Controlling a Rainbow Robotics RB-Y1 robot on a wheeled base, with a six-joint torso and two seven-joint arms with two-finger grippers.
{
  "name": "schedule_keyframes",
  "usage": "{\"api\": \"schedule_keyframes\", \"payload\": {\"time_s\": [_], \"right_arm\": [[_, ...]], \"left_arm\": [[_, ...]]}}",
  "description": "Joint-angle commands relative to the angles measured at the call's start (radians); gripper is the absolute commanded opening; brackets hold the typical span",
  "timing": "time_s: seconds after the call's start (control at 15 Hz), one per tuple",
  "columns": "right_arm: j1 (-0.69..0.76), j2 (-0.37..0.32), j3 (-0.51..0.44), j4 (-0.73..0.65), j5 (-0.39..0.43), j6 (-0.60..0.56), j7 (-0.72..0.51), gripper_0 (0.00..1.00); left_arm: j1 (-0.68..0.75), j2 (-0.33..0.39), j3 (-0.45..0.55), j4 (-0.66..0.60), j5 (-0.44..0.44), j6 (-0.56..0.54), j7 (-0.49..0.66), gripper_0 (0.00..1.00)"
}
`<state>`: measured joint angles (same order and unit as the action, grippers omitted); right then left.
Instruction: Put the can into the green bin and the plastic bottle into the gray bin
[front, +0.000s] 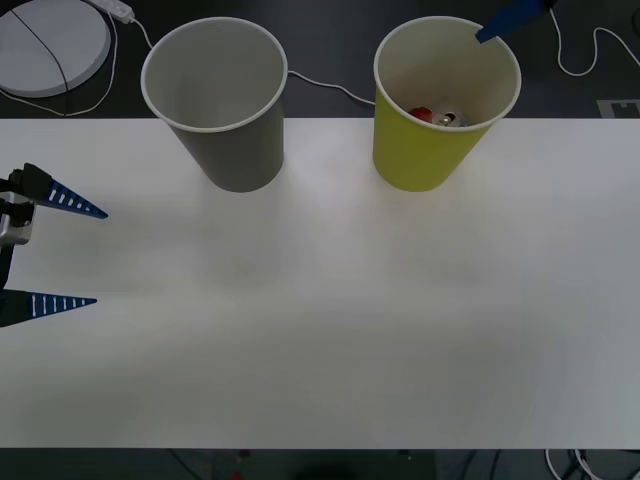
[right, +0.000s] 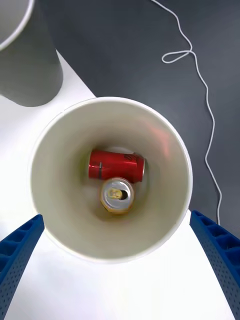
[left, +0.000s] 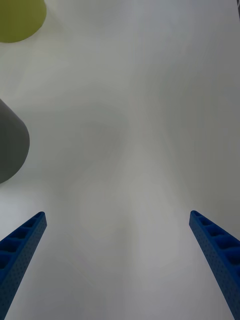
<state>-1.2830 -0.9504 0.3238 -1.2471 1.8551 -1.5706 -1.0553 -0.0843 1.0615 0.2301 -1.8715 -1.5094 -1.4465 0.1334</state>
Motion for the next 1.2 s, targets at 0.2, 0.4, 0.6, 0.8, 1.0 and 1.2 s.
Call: {"api": "schedule_keyframes", "payload": {"time_s": [0.2, 0.4, 0.6, 0.8, 1.0, 1.2], "right_arm": [[0.137, -0.130, -0.098, -0.118, -0.177, 0.000, 0.104, 1.00], [0.221, -0.206, -0.164, -0.172, -0.274, 0.000, 0.207, 1.00], [0.271, -0.268, -0.197, -0.190, -0.353, 0.000, 0.294, 1.00], [0.395, -0.309, -0.284, -0.279, -0.393, 0.000, 0.350, 1.00], [0.593, -0.311, -0.465, -0.428, -0.398, 0.000, 0.359, 1.00], [0.794, -0.304, -0.626, -0.545, -0.445, 0.000, 0.387, 1.00]], "left_arm": [[0.000, 0.000, 0.000, 0.000, 0.000, 0.000, 0.000, 1.00], [0.000, 0.000, 0.000, 0.000, 0.000, 0.000, 0.000, 1.00], [0.000, 0.000, 0.000, 0.000, 0.000, 0.000, 0.000, 1.00], [0.000, 0.000, 0.000, 0.000, 0.000, 0.000, 0.000, 1.00], [0.000, 0.000, 0.000, 0.000, 0.000, 0.000, 0.000, 1.00], [0.000, 0.000, 0.000, 0.000, 0.000, 0.000, 0.000, 1.00]]}}
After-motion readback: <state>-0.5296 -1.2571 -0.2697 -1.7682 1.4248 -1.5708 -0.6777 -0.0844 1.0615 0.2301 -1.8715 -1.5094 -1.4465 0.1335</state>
